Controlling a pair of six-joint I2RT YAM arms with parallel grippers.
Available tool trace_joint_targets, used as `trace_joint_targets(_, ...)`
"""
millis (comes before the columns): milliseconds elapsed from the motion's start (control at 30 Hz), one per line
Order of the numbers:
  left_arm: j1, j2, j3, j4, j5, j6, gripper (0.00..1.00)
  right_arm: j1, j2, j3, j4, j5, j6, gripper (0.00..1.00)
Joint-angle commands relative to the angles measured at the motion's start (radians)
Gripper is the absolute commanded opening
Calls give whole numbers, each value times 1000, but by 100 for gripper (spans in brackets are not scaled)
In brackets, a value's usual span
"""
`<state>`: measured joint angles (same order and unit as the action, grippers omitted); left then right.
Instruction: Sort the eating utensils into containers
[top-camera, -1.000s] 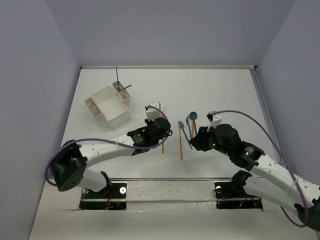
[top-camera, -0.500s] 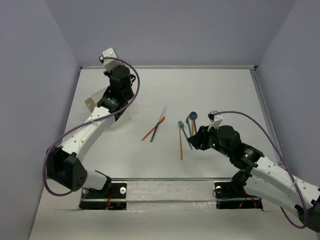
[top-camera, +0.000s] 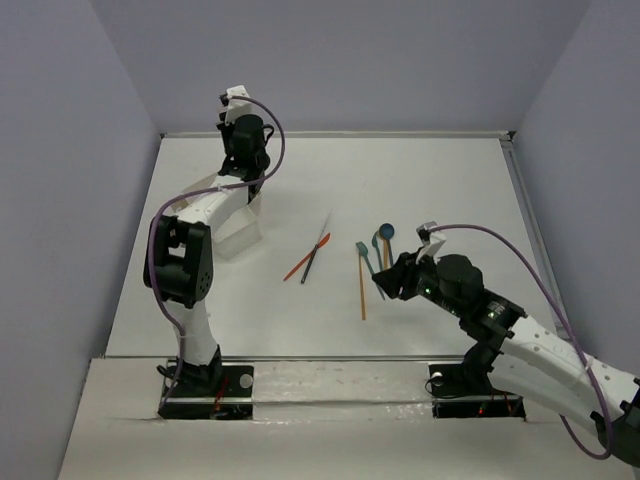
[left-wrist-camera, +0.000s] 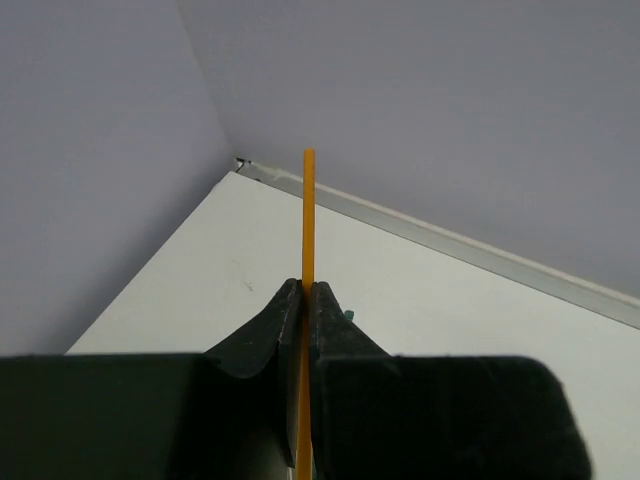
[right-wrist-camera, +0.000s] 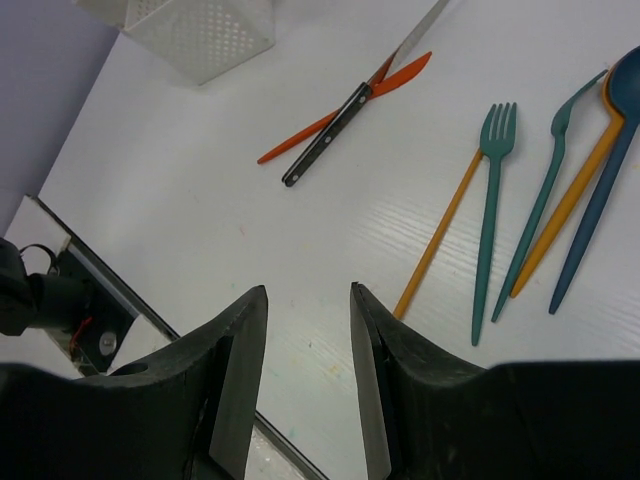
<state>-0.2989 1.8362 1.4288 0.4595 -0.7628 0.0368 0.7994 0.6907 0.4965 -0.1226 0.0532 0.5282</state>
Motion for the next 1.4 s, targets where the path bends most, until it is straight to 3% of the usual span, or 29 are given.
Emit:
trace_joint_targets(0, 18, 20, 70, 191, -20, 136, 0, -3, 1, -18, 106, -29, -13, 45)
trace_joint_targets(400, 27, 120, 38, 435, -26, 307, 0, -3, 21, -47, 193, -46, -11, 45)
trace_joint_targets(967, 7, 101, -152, 626, -68, 291, 0, -3, -16, -52, 189, -36, -5, 46)
trace_joint_targets(1000, 7, 92, -160, 627, -73, 285, 4, -3, -11, -46, 181, -38, -5, 46)
trace_joint_targets(1033, 7, 86, -168, 622, -81, 279, 17, -3, 1, -38, 170, -35, -2, 46)
trace_joint_targets(1067, 7, 71, -172, 602, -84, 258, 23, -3, 7, -33, 161, -29, 3, 47)
trace_joint_targets(1100, 7, 60, -189, 597, -87, 246, 40, -3, 15, -23, 140, -23, 9, 49)
trace_joint_targets(1133, -2, 49, -200, 594, -86, 238, 48, -3, 23, -19, 133, -19, 9, 49)
trace_joint_targets(1367, -2, -57, -232, 530, -90, 176, 74, -3, 73, 7, 72, -6, 29, 50)
